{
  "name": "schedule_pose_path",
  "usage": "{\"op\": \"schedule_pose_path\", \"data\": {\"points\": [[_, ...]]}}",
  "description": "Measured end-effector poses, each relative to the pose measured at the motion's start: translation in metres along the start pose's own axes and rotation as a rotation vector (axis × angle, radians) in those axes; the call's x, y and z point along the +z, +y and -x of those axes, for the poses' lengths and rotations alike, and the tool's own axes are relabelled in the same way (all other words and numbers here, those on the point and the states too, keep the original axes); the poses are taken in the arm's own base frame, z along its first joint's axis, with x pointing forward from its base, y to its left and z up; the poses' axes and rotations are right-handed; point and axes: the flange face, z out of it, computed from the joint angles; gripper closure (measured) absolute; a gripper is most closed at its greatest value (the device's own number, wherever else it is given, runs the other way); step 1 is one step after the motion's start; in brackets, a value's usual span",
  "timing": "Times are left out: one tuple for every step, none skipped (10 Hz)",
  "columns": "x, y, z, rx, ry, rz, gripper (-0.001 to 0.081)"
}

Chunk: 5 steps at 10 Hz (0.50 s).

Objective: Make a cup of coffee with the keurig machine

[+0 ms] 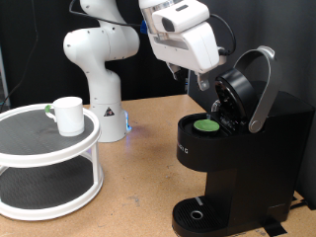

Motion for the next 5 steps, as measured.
{"op": "schedule_pose_path", "data": {"points": [[0.001, -0.001, 0.000, 0.007, 0.006, -0.016, 0.0000], [0.000, -0.003, 0.000, 0.019, 0.012, -0.048, 0.0000], [-0.006, -0.006, -0.003, 0.039, 0.029, -0.071, 0.0000], [-0.014, -0.008, -0.007, 0.066, 0.056, -0.074, 0.0000], [-0.024, -0.011, -0.012, 0.094, 0.081, -0.070, 0.0000]]}}
